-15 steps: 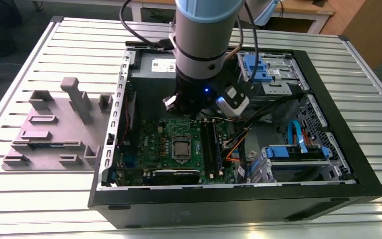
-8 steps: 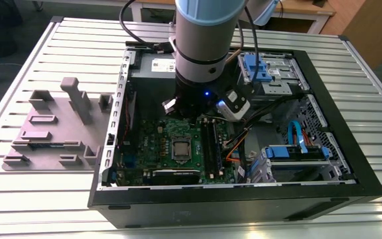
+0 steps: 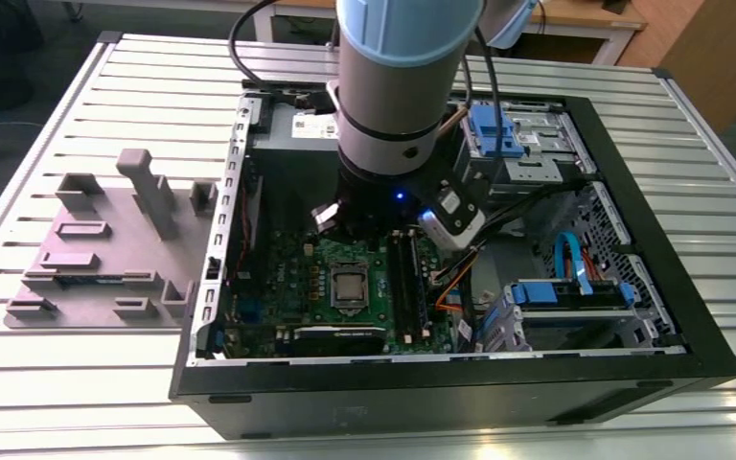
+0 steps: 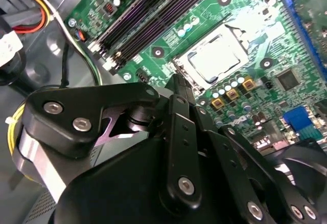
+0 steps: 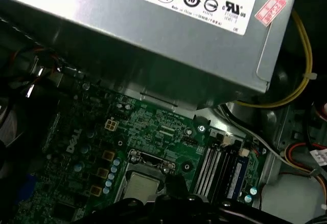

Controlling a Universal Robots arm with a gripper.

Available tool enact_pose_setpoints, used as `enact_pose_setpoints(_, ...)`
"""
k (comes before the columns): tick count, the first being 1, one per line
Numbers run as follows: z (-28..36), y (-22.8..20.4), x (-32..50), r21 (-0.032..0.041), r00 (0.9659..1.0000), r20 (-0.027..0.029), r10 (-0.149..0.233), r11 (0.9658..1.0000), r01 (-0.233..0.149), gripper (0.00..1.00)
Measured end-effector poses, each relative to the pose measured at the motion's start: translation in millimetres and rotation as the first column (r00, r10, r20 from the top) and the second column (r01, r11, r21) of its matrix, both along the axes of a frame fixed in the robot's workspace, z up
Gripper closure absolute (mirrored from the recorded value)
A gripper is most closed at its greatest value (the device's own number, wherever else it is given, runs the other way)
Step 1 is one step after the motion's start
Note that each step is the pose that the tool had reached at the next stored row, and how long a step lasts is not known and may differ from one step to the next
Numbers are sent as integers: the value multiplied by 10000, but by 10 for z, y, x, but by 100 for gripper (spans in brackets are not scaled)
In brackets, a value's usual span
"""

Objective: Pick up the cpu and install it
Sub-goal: 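Install the first cpu locking lever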

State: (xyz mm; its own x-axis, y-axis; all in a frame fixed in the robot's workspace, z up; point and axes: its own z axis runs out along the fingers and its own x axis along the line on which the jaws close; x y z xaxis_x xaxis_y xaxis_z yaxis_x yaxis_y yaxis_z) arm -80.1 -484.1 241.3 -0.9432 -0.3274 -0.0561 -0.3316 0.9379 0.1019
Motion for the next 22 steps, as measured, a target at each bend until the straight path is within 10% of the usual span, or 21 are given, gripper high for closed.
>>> enact_pose_setpoints(14,-59,-7,15,-6,9970,-35,774,9970,-774,89)
enact_pose_setpoints(22,-162,-9,77,16,9949,-344,951,9955,-951,89)
